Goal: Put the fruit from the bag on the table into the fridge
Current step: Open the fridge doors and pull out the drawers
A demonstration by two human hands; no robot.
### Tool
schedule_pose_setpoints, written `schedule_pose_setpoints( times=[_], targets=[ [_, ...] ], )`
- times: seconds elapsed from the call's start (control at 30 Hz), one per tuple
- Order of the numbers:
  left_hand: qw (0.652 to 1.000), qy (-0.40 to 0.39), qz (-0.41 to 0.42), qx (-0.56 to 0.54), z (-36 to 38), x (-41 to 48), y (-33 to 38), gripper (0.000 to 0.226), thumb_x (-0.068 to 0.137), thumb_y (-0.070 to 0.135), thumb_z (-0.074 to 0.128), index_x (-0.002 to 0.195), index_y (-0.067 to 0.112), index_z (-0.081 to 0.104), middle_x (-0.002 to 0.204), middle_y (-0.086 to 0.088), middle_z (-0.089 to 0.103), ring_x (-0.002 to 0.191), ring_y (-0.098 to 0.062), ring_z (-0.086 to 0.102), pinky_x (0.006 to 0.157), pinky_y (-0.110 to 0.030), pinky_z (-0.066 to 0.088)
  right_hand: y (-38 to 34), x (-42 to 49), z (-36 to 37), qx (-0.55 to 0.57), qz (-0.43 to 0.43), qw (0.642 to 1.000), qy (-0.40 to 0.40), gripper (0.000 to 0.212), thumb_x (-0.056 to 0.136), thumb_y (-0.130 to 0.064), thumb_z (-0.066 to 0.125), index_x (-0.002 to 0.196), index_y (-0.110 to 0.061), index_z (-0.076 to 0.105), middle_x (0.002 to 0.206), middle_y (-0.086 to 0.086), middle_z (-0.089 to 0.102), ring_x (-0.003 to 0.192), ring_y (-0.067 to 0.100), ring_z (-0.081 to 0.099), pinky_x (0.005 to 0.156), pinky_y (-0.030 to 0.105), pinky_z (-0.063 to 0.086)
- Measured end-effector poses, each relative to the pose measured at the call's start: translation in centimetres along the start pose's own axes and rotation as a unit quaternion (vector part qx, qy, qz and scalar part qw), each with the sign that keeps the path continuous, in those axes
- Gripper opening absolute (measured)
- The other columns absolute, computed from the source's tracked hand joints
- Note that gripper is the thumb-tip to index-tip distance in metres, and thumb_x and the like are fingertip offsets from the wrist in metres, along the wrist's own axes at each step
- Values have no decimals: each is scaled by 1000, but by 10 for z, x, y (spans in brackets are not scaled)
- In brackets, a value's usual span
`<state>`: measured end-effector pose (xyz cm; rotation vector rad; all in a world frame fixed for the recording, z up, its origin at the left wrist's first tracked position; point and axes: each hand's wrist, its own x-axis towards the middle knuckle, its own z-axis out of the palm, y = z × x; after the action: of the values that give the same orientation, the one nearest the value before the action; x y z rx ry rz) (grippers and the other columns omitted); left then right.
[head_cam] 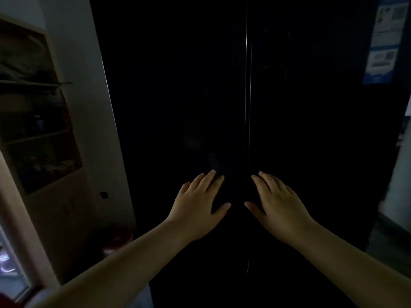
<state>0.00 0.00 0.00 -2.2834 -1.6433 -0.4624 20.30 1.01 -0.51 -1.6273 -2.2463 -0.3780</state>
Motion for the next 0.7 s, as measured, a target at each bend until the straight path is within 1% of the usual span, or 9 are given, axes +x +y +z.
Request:
schedule_pose_setpoints(
  times=[0.13,0.3,0.5,0.7],
  targets=[
    [1000,6,4,9,15,6,-13,73,90,66,20,151,29,3,159,5,-3,145,-14,2,117,-35,12,-1,8,13,7,6,1000,2,73,93,-60,29,149,-17,9,157,4,13,144,18,16,114,31,19],
    [1000,15,22,-5,29,15,-17,77,86,71,15,150,31,4,159,6,-3,145,-14,1,117,-35,12,0,12,21,10,21,1000,8,72,93,-59,29,150,-17,10,157,3,13,144,18,15,115,32,19],
    [999,8,33,-14,51,23,-1,78,85,73,14,150,32,1,159,7,-6,145,-13,-2,118,-36,10,12,6,28,24,28,999,7,73,94,-57,31,150,-18,7,158,3,10,145,17,12,117,32,16],
    [1000,6,15,-6,68,34,20,79,84,73,15,150,31,3,159,7,-5,145,-13,-1,117,-35,10,41,3,33,33,19,999,-8,73,94,-56,33,150,-18,5,158,3,8,145,17,9,117,33,16]
  ],
)
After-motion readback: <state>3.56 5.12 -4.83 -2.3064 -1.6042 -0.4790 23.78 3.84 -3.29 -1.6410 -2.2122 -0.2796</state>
